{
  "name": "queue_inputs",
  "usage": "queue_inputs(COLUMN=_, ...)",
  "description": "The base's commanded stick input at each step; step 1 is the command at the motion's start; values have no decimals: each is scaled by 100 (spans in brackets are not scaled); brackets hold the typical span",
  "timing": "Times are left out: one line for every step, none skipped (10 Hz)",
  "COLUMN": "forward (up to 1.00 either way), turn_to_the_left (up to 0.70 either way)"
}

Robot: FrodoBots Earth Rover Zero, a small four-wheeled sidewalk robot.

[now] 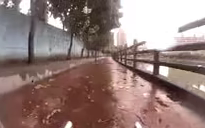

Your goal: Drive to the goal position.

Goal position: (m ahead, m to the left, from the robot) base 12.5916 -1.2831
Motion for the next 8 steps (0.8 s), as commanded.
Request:
queue_inputs(forward=50, turn_to_the_left=9)
queue_inputs(forward=50, turn_to_the_left=1)
queue_inputs(forward=50, turn_to_the_left=0)
queue_inputs(forward=50, turn_to_the_left=0)
queue_inputs(forward=50, turn_to_the_left=0)
queue_inputs(forward=50, turn_to_the_left=0)
queue_inputs(forward=50, turn_to_the_left=0)
queue_inputs(forward=50, turn_to_the_left=0)
